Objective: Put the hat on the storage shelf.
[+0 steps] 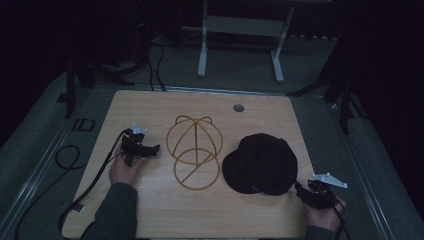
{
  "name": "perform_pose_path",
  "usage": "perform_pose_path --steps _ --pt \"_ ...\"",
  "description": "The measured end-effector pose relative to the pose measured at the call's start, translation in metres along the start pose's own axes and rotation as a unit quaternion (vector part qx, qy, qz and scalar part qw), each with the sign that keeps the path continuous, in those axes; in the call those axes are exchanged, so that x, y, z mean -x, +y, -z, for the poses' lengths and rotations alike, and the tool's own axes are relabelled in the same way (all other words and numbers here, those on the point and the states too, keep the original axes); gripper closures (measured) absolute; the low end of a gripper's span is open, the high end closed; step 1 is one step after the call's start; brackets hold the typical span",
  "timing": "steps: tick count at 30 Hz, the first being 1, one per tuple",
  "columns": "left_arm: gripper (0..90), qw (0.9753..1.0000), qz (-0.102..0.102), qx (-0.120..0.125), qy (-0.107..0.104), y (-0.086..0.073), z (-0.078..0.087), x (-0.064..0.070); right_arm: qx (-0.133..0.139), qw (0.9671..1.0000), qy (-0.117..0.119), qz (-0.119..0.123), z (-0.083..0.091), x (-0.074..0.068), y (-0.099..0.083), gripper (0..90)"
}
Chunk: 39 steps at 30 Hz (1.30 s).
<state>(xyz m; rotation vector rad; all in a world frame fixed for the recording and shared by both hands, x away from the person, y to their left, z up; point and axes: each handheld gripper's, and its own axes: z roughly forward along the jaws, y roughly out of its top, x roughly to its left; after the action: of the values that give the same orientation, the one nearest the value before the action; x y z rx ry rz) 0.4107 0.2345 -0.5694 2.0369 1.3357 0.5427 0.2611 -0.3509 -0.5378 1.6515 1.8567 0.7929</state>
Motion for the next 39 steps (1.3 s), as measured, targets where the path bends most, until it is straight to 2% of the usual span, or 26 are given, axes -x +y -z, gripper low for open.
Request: perform_pose_path --steps 1,4,7,13,15,17,18,22,26,28,35,39 --pt "6.6 1.0 0.0 0.0 0.0 0.0 0.0 0.0 0.0 1.0 0.0 0.0 0.0 0.0 0.0 48.4" --pt "6.6 1.0 0.0 0.0 0.0 0.0 0.0 0.0 0.007 0.9997 0.024 -0.003 0.01 -0.004 0.007 49.6" --pt "6.6 1.0 0.0 0.0 0.0 0.0 0.0 0.0 0.007 0.9994 0.033 0.003 0.017 -0.008 0.011 50.1" --pt "6.6 1.0 0.0 0.0 0.0 0.0 0.0 0.0 0.005 0.9989 0.04 0.024 0.025 -0.016 0.02 48.4" --pt "6.6 1.0 0.0 0.0 0.0 0.0 0.0 0.0 0.014 0.9984 0.046 0.03 0.031 -0.021 0.025 44.9" --pt "6.6 1.0 0.001 0.001 0.0 0.0 0.0 0.0 0.025 0.9973 0.054 0.043 0.036 -0.026 0.031 42.8" --pt "6.6 1.0 0.001 0.001 0.0 0.0 0.0 0.0 0.026 0.9962 0.059 0.059 0.039 -0.033 0.036 41.3" --pt "6.6 1.0 0.001 0.001 0.0 0.0 0.0 0.0 0.023 0.9942 0.064 0.083 0.039 -0.045 0.044 40.9" --pt "6.6 1.0 0.001 0.001 0.0 0.0 0.0 0.0 0.021 0.9928 0.068 0.096 0.036 -0.053 0.048 40.7" --pt "6.6 1.0 0.001 0.001 0.0 0.0 0.0 0.0 0.018 0.991 0.069 0.113 0.034 -0.062 0.051 40.7" --pt "6.6 1.0 0.003 0.001 0.001 0.0 0.0 0.0 0.015 0.9873 0.077 0.138 0.03 -0.079 0.059 39.2" --pt "6.6 1.0 0.004 0.002 0.002 0.0 0.0 0.0 0.016 0.9838 0.087 0.156 0.028 -0.093 0.066 37.7"
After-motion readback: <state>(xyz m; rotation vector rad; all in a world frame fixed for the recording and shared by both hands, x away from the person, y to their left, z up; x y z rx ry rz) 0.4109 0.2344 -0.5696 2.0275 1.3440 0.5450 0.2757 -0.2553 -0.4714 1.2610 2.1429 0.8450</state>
